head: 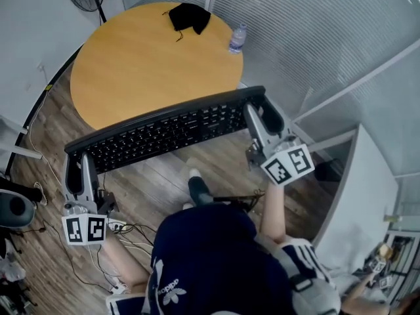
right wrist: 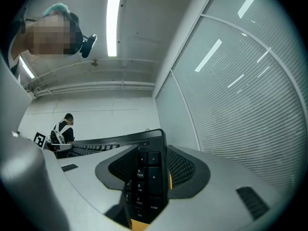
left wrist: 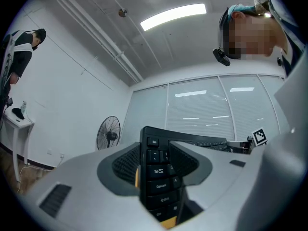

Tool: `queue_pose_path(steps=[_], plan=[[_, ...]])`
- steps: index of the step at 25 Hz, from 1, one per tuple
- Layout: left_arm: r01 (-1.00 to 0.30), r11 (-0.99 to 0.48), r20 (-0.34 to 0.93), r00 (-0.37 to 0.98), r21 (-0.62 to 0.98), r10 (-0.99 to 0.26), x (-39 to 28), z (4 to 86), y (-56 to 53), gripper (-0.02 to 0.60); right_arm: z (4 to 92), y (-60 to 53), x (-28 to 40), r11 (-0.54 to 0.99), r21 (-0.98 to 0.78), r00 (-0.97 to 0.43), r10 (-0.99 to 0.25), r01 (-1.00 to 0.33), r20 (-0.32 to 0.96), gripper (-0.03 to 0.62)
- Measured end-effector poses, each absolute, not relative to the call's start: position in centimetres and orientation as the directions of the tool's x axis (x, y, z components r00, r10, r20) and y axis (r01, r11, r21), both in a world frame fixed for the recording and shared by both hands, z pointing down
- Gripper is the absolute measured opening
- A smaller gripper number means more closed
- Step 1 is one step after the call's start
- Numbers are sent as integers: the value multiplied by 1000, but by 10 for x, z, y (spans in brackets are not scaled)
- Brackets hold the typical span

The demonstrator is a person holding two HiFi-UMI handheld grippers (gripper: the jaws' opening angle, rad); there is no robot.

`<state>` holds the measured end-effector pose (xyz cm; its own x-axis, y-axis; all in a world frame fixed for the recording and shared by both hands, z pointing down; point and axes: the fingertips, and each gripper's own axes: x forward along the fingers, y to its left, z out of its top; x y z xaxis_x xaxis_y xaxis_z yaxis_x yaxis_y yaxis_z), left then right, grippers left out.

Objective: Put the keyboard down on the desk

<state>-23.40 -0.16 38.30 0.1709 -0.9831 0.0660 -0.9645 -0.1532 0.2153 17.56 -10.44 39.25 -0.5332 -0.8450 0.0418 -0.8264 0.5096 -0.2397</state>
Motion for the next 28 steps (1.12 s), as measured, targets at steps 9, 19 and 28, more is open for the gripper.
queue_pose_path(steps=[9,19,28], plan=[[-961,-157,92,182,228,-979,-235,384,-3,186,392,-103,174,511,-242,-539,-840,-825,62,173],[-964,-138,67,157,229,-985,-234,380,2,186,386,-106,173,530,-234,-554,-831,-815,48,173],[-961,-155,76,177,231,-981,-234,387,-3,186,393,-103,175,512,-244,-540,-839,-824,65,173]])
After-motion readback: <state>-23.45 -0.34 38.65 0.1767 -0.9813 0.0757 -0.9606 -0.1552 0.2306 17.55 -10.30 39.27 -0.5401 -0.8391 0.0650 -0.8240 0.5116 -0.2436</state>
